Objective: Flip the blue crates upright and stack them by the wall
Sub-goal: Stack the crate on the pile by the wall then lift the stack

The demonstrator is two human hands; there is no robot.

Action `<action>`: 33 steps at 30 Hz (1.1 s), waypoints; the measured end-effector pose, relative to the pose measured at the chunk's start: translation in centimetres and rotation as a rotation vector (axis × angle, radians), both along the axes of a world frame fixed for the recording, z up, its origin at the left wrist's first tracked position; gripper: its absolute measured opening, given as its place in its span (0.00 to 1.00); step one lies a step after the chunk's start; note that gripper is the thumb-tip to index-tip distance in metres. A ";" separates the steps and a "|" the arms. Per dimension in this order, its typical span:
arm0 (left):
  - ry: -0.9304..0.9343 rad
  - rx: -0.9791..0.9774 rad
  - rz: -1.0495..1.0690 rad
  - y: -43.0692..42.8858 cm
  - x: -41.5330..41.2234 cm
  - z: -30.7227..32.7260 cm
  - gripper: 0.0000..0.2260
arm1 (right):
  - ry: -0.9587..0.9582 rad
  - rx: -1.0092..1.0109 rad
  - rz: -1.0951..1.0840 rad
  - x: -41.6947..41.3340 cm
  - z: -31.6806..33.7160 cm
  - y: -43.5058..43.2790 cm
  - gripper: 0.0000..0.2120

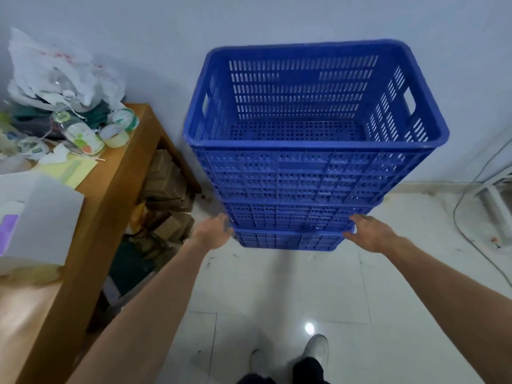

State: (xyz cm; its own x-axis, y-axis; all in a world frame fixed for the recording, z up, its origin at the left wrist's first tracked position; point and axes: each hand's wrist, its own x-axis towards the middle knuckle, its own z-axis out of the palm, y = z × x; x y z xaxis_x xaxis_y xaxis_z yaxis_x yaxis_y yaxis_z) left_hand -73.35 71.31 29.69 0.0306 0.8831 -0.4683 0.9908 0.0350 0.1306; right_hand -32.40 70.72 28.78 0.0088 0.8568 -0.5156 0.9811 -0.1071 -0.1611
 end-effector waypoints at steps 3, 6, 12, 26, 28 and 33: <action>-0.003 -0.040 -0.013 0.7 1.0 -5.5 0.21 | 0.046 -0.056 -0.084 0.5 -4.9 0.4 0.28; -0.029 -0.049 0.043 2.5 1.4 -10.9 0.21 | 0.111 -0.055 -0.250 0.8 -10.5 1.2 0.30; -0.147 0.060 0.318 6.4 -0.5 -21.5 0.24 | 0.190 0.037 -0.460 2.0 -21.6 4.3 0.31; -0.495 0.266 0.604 12.4 -3.1 -28.4 0.26 | 0.151 0.373 -1.030 3.3 -27.1 8.8 0.29; -0.494 0.300 0.619 12.4 -2.6 -28.3 0.24 | 0.167 0.332 -0.974 3.4 -27.0 8.7 0.27; -0.463 0.294 0.631 12.9 -2.1 -28.2 0.20 | 0.231 0.209 -0.954 3.2 -26.6 8.9 0.24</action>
State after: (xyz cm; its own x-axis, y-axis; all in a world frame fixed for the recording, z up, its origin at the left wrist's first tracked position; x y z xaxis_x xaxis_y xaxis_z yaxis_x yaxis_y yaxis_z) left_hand -75.49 84.24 1.47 -0.3786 0.8829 -0.2777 0.6406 0.4665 0.6100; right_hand -29.24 79.58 2.17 0.6584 0.6169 -0.4312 0.4418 -0.7806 -0.4421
